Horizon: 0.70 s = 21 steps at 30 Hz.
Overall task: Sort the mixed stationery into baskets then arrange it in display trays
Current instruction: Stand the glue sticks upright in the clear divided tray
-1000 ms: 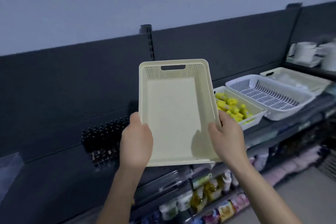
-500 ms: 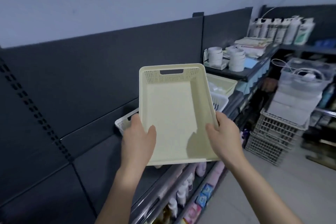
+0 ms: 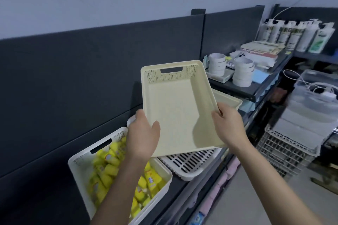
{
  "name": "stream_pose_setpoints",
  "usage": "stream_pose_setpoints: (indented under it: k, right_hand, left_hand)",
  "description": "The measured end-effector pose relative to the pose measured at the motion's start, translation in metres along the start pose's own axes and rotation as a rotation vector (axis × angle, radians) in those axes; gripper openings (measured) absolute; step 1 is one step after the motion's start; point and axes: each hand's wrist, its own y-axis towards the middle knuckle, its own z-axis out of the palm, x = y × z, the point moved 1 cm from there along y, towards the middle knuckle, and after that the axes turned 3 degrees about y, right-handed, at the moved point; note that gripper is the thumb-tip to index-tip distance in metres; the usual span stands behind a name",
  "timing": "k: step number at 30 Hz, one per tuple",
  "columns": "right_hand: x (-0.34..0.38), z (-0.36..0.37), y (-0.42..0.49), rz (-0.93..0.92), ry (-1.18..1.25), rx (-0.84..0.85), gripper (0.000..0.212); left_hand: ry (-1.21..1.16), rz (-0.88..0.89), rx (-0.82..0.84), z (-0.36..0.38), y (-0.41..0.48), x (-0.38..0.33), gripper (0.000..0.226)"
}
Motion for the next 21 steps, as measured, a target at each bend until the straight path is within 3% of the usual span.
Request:
stream_pose_setpoints:
  k: [3,6,10,15,21]
  right_hand:
    - [-0.027,0.004,0.036,-0.040,-0.018,0.095,0.025]
    - [-0.050,0.011,0.060,-0.096,-0.062,0.201,0.022]
    - [-0.073,0.022,0.085,-0.180,-0.053,0.362,0.033]
    - [-0.090,0.038,0.099,-0.247,-0.071,0.518,0.019]
    - [-0.104,0.055,0.101,-0.244,-0.157,0.637,0.018]
  left_hand:
    - [0.055,-0.086,-0.004,0.029,0.011,0.000,0.020]
    - [0.126,-0.145,-0.037,0.050,0.010,0.002,0.005]
    - [0.247,-0.253,-0.084,0.072,0.003,0.000,0.017]
    - [0.361,-0.368,-0.146,0.087,-0.009,-0.005,0.002]
    - [0.433,-0.456,-0.157,0.103,-0.019,-0.002,0.016]
